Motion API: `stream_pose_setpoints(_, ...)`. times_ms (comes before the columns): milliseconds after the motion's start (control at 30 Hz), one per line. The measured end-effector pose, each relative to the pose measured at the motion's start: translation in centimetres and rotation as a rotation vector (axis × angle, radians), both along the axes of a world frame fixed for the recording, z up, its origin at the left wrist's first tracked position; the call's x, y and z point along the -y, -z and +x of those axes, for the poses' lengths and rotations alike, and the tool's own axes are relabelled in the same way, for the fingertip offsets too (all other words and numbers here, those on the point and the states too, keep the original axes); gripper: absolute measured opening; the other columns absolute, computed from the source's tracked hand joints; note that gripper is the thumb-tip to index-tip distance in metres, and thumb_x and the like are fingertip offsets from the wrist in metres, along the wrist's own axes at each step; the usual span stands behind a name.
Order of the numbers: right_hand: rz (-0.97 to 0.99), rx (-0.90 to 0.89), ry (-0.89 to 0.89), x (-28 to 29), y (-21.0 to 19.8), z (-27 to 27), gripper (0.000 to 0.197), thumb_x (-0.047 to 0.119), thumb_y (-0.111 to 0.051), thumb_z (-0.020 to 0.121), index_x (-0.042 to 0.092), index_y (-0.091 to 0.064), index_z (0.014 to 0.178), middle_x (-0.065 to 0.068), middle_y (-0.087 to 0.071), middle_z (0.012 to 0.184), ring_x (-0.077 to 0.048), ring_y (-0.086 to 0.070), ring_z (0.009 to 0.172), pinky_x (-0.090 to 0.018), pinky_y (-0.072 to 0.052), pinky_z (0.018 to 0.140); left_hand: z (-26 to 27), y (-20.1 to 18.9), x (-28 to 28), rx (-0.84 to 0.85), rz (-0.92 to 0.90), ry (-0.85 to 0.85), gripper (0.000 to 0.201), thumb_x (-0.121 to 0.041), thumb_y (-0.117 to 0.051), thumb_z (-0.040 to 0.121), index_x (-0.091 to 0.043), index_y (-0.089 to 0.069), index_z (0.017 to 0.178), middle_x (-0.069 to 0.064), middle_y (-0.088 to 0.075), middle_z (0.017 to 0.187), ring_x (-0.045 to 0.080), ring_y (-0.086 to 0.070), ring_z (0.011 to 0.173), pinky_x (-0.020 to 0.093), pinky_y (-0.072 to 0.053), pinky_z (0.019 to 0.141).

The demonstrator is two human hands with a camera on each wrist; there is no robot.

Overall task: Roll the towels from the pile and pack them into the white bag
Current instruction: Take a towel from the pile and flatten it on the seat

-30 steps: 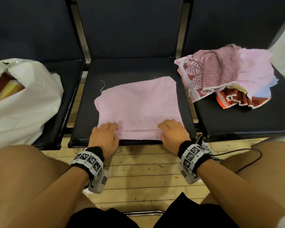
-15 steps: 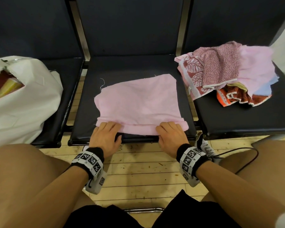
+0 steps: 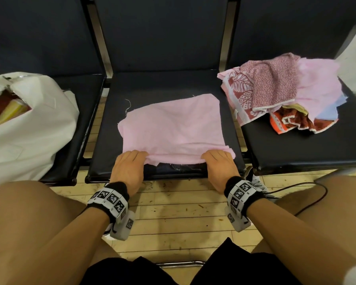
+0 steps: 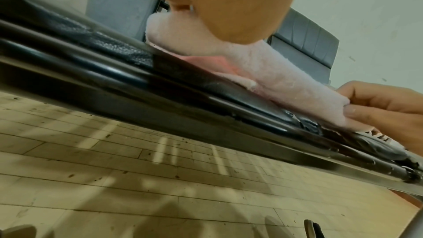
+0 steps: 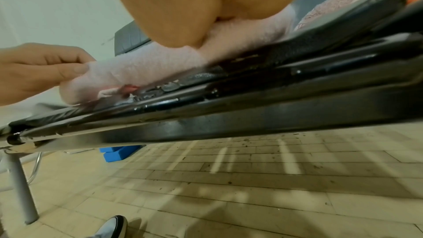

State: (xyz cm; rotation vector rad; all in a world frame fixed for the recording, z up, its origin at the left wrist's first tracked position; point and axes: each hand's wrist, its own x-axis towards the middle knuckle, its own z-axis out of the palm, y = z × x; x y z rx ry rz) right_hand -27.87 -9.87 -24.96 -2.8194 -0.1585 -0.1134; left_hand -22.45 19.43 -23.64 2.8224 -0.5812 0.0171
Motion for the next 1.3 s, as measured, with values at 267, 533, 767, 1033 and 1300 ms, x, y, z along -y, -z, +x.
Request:
stream_pose_setpoints(267, -0.008, -0.134, 0.022, -0.2, -2.1, 0.9, 0.036, 0.007, -0.043, 0.092, 0.014, -0.053, 0.125, -0.008, -0.060, 0.115, -0.031, -0.051, 0.091, -0.035, -0.034, 0.075, -0.1, -1.4, 0.3, -0.066, -0.047, -0.089, 0.031, -0.023, -0.041, 0.100, -0.016, -0.055, 0.126, 0.003, -0.067, 0.106, 0.028, -0.062, 0.073, 0.042, -0.053, 0.069)
stream_pose_setpoints(533, -0.111, 0.091, -0.094, -0.1, -0.4, 1.2, 0.037, -0.004, -0.070, 0.065, 0.012, -0.067, 0.098, -0.007, -0.065, 0.100, -0.032, -0.059, 0.091, -0.038, -0.038, 0.078, 0.2, 0.1, 0.2, 0.099, 0.034, -0.028, 0.015, -0.015, -0.068, 0.086, -0.015, -0.068, 0.101, 0.005, -0.063, 0.099, 0.029, -0.057, 0.085, 0.044, -0.047, 0.075)
stream_pose_setpoints(767, -0.055, 0.059, -0.179, -1.0, -0.4, 0.7, 0.018, 0.002, -0.068, 0.069, 0.011, -0.065, 0.085, -0.005, -0.063, 0.085, -0.028, -0.054, 0.077, -0.038, -0.049, 0.068, -0.2, 0.1, 0.4, 0.086, 0.045, 0.061, 0.014, -0.017, -0.052, 0.091, -0.014, -0.065, 0.090, 0.003, -0.061, 0.083, 0.029, -0.057, 0.074, 0.037, -0.047, 0.058)
stream_pose_setpoints(1033, -0.058, 0.051, -0.112, -0.1, 0.6, -0.3, 0.038, 0.005, -0.070, 0.072, 0.015, -0.067, 0.109, -0.003, -0.067, 0.110, -0.027, -0.059, 0.101, -0.040, -0.039, 0.094, -0.6, -0.1, 0.1, -0.006, 0.090, 0.049, 0.035, -0.033, -0.044, 0.091, -0.017, -0.064, 0.114, 0.002, -0.065, 0.110, 0.027, -0.056, 0.098, 0.043, -0.049, 0.083)
stream_pose_setpoints(1300, -0.011, -0.108, -0.055, 0.5, -1.5, 0.3, 0.039, 0.004, -0.052, 0.086, 0.013, -0.060, 0.123, -0.008, -0.064, 0.113, -0.031, -0.057, 0.100, -0.040, -0.044, 0.091, -0.5, -1.0, 0.9, -0.131, 0.139, 0.007, 0.041, -0.018, -0.042, 0.094, -0.016, -0.050, 0.134, 0.005, -0.058, 0.124, 0.029, -0.052, 0.107, 0.040, -0.039, 0.093)
